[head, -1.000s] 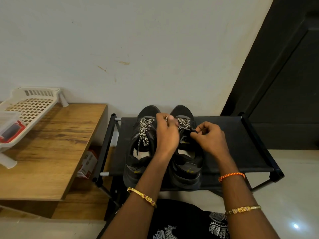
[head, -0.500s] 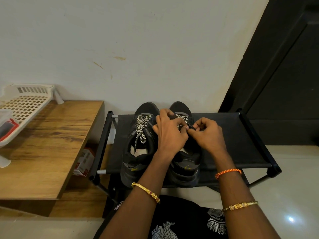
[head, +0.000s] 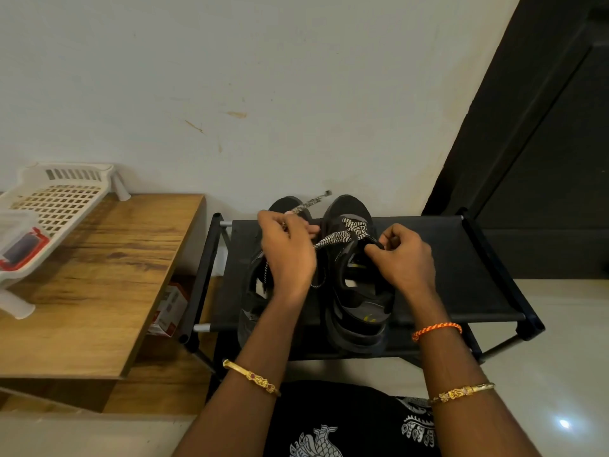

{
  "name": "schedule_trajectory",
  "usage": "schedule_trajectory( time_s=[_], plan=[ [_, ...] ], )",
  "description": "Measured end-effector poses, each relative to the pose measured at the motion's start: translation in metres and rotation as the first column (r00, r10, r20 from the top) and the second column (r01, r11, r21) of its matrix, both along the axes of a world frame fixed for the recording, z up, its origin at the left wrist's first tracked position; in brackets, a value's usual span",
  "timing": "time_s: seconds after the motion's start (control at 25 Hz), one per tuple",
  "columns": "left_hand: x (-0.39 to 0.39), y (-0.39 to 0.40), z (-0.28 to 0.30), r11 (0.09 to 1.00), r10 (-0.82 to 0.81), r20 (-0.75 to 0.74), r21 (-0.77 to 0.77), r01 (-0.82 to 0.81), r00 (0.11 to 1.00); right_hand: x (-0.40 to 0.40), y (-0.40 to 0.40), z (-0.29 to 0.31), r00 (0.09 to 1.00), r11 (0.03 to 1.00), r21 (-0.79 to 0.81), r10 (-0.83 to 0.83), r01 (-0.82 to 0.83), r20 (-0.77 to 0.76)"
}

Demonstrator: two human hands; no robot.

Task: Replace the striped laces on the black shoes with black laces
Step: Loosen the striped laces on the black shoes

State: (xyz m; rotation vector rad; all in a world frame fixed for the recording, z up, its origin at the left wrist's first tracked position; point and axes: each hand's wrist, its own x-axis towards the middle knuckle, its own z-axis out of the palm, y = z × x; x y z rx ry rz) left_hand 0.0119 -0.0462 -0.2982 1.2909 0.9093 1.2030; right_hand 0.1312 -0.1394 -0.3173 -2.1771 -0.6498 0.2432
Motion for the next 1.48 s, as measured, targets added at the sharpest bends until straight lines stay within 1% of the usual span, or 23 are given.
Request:
schedule_trajectory(
  time_s=[0.12, 0.24, 0.32, 0.36, 0.44, 0.48, 0.52, 0.6, 0.8, 0.88, 0.96, 1.04, 1.08, 1.12, 1.16, 1.2, 1.24, 1.28, 1.32, 1.36, 1.4, 1.44, 1.48],
  plan=[
    [-0.009, -0.004, 0.004, 0.988, 0.081, -0.147, 0.141, -0.060, 0.986, -0.003, 0.003, 0.000, 0.999, 1.000, -0.017, 0.018, -0.018, 0.032],
    [-0.006, -0.017, 0.004, 0.953, 0.176, -0.356, 0.295, -0.068, 0.918, -0.007, 0.004, 0.001, 0.991, 0.995, 0.003, 0.095, -0.095, 0.089],
    [-0.005, -0.023, 0.003, 0.904, 0.190, -0.531, 0.423, 0.064, 0.826, -0.007, 0.005, 0.002, 0.966, 0.977, 0.006, 0.209, -0.213, 0.151],
    [-0.005, -0.026, 0.001, 0.890, 0.137, -0.616, 0.420, 0.177, 0.776, -0.008, 0.005, 0.003, 0.951, 0.968, -0.015, 0.248, -0.250, 0.185],
    [-0.001, -0.031, -0.004, 0.898, -0.063, -0.753, 0.243, 0.366, 0.655, -0.008, 0.009, 0.003, 0.926, 0.964, -0.122, 0.261, -0.236, 0.274],
    [0.001, -0.032, -0.006, 0.903, -0.140, -0.789, 0.147, 0.404, 0.598, -0.009, 0.011, 0.003, 0.913, 0.963, -0.183, 0.250, -0.199, 0.322],
    [0.003, -0.031, -0.008, 0.906, -0.171, -0.811, 0.094, 0.412, 0.560, -0.009, 0.014, 0.002, 0.905, 0.962, -0.218, 0.235, -0.164, 0.356],
    [0.006, -0.027, -0.010, 0.918, -0.149, -0.822, 0.092, 0.386, 0.550, -0.009, 0.018, 0.002, 0.908, 0.970, -0.199, 0.204, -0.138, 0.365],
    [0.013, -0.024, -0.012, 0.939, -0.083, -0.820, 0.126, 0.319, 0.566, -0.006, 0.024, -0.003, 0.910, 0.981, -0.100, 0.190, -0.165, 0.367],
    [0.013, -0.026, -0.014, 0.942, -0.046, -0.816, 0.156, 0.296, 0.576, -0.006, 0.023, -0.005, 0.933, 0.993, -0.012, 0.117, -0.120, 0.341],
    [0.012, -0.027, -0.015, 0.945, -0.017, -0.804, 0.182, 0.272, 0.595, -0.005, 0.023, -0.004, 0.978, 0.993, 0.121, -0.011, -0.014, 0.209],
    [0.012, -0.027, -0.018, 0.943, 0.011, -0.792, 0.212, 0.257, 0.610, -0.001, 0.024, 0.000, 0.988, 0.959, 0.240, -0.136, 0.150, -0.074],
    [0.012, -0.028, -0.019, 0.940, 0.024, -0.789, 0.228, 0.255, 0.614, 0.003, 0.024, 0.003, 0.949, 0.924, 0.292, -0.169, 0.247, -0.267],
    [0.013, -0.028, -0.019, 0.937, 0.034, -0.787, 0.241, 0.255, 0.616, 0.005, 0.025, 0.005, 0.862, 0.876, 0.326, -0.174, 0.357, -0.475],
    [0.013, -0.028, -0.020, 0.934, 0.040, -0.785, 0.249, 0.257, 0.618, 0.006, 0.025, 0.007, 0.738, 0.829, 0.327, -0.145, 0.454, -0.659],
    [0.012, -0.028, -0.021, 0.932, 0.043, -0.783, 0.256, 0.258, 0.621, 0.007, 0.024, 0.009, 0.630, 0.800, 0.308, -0.110, 0.515, -0.769],
    [0.012, -0.027, -0.022, 0.931, 0.045, -0.780, 0.259, 0.257, 0.624, 0.007, 0.023, 0.010, 0.581, 0.800, 0.290, -0.088, 0.525, -0.809],
    [0.012, -0.027, -0.022, 0.931, 0.047, -0.776, 0.263, 0.255, 0.629, 0.008, 0.022, 0.011, 0.583, 0.820, 0.287, -0.068, 0.495, -0.810],
    [0.012, -0.027, -0.022, 0.931, 0.047, -0.772, 0.264, 0.252, 0.634, 0.009, 0.021, 0.012, 0.623, 0.846, 0.304, -0.043, 0.439, -0.781],
    [0.012, -0.027, -0.023, 0.932, 0.047, -0.768, 0.263, 0.248, 0.639, 0.008, 0.020, 0.014, 0.693, 0.868, 0.340, -0.006, 0.361, -0.721],
    [0.013, -0.027, -0.023, 0.935, 0.043, -0.763, 0.258, 0.243, 0.645, 0.008, 0.019, 0.016, 0.790, 0.895, 0.373, 0.040, 0.244, -0.612],
    [0.014, -0.027, -0.023, 0.938, 0.037, -0.759, 0.250, 0.239, 0.650, 0.007, 0.018, 0.017, 0.893, 0.932, 0.355, 0.101, 0.068, -0.438],
    [0.014, -0.027, -0.023, 0.942, 0.030, -0.755, 0.241, 0.235, 0.655, 0.006, 0.016, 0.017, 0.962, 0.965, 0.232, 0.172, -0.122, -0.213]
  ],
)
